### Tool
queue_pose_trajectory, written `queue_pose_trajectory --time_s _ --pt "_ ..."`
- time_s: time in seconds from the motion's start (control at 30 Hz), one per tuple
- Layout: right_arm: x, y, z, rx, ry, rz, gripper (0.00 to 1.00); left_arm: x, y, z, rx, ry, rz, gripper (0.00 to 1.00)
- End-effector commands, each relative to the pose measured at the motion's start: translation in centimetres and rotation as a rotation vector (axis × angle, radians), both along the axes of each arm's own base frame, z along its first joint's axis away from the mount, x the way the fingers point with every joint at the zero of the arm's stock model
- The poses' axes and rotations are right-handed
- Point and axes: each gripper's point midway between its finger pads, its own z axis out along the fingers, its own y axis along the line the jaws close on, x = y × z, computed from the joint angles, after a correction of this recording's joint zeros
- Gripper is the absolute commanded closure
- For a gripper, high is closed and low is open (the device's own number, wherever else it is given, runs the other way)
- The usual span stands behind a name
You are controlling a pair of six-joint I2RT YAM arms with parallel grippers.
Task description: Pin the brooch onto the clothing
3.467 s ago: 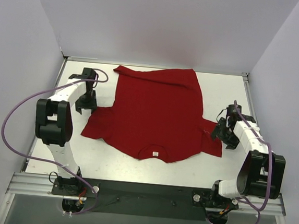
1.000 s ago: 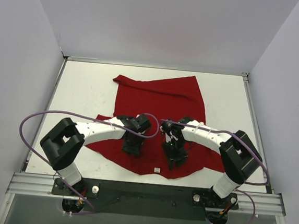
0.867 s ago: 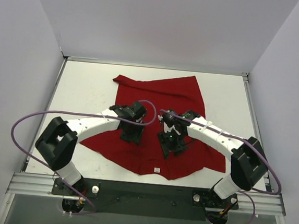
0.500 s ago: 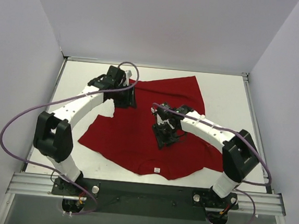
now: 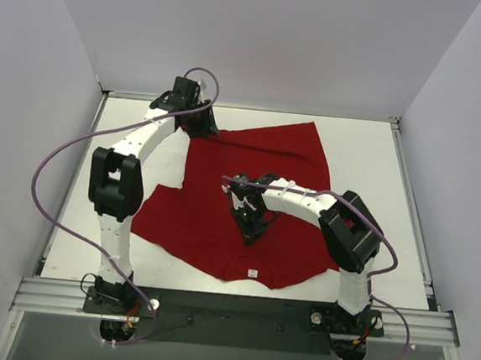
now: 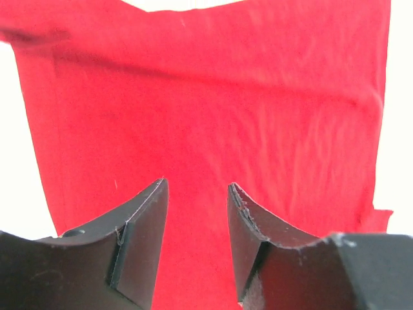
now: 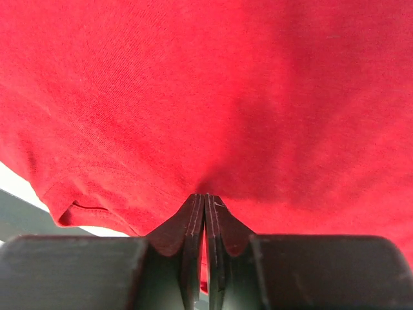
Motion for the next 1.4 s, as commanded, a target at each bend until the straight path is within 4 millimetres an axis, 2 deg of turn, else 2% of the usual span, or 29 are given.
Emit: queue_pose_trajectory --time_s 0.0,0.03,0.1,0.13,0.2,0.23,0.3,0.37,0.5,0.57,0.6,0.7,0.73,0.9,0.97,1.2,1.27,1.3,1.37 --pt "-1.6 -0.4 -0.7 -0.050 0.072 0.047 0.96 3.9 1.7 -0.3 0.037 -0.051 0.075 0.49" --pt "-1.7 -0.5 -0.9 -0.054 0.076 0.049 0.96 4.5 2.3 -1.6 0.048 -0.031 0.091 0.49" --pt "-2.0 -0.9 -1.3 -0.069 0.091 0.052 1.00 5.9 3.8 -1.7 0.044 -0.037 0.129 0.48" --pt "-2.1 -0.9 -1.4 -0.072 0.092 0.053 1.00 6.1 4.0 -3.1 0.037 -0.006 0.132 0.48" --pt "-2.4 -1.2 -1.6 -0.080 0.102 0.053 1.00 7.5 5.1 -2.7 0.017 -0.020 0.154 0.47" --pt "-2.4 -1.3 -1.8 -0.085 0.106 0.054 1.00 7.8 5.3 -3.8 0.018 0.001 0.158 0.47" --pt "-2.5 -1.4 -2.0 -0.094 0.112 0.053 1.00 8.8 5.3 -4.3 0.008 -0.006 0.154 0.48" --pt "-2.5 -1.3 -2.1 -0.096 0.116 0.054 1.00 9.0 4.9 -4.7 0.005 0.005 0.132 0.49" --pt "-2.3 -1.3 -2.3 -0.107 0.121 0.060 1.00 9.2 3.9 -6.3 -0.002 0.038 0.108 0.61" --pt "-2.3 -1.4 -2.3 -0.114 0.121 0.061 1.00 9.1 3.2 -6.6 -0.007 0.041 0.096 0.71" --pt "-2.2 -1.5 -2.5 -0.118 0.121 0.058 1.00 9.0 3.0 -6.9 -0.005 0.045 0.090 0.84" --pt "-2.1 -1.6 -2.7 -0.127 0.125 0.058 1.00 8.3 2.4 -8.0 0.019 0.062 0.070 0.98" --pt "-2.0 -1.6 -2.7 -0.129 0.123 0.058 1.00 8.0 2.2 -8.3 0.023 0.071 0.067 1.00" --pt "-2.1 -1.8 -2.9 -0.138 0.129 0.055 1.00 7.5 2.0 -10.5 0.042 0.103 0.063 1.00" --pt "-2.0 -1.9 -3.0 -0.142 0.131 0.056 1.00 7.6 1.8 -10.8 0.037 0.106 0.063 1.00" --pt "-1.9 -2.3 -3.0 -0.156 0.124 0.053 1.00 9.0 1.5 -12.6 0.011 0.115 0.102 1.00" --pt "-1.9 -2.4 -3.0 -0.159 0.122 0.054 1.00 9.6 1.2 -12.6 0.000 0.103 0.106 1.00" --pt "-1.9 -2.5 -3.0 -0.161 0.122 0.052 1.00 9.7 1.2 -13.3 -0.004 0.116 0.115 1.00" --pt "-1.9 -2.7 -3.0 -0.167 0.119 0.055 1.00 10.3 1.0 -13.3 -0.015 0.104 0.122 1.00"
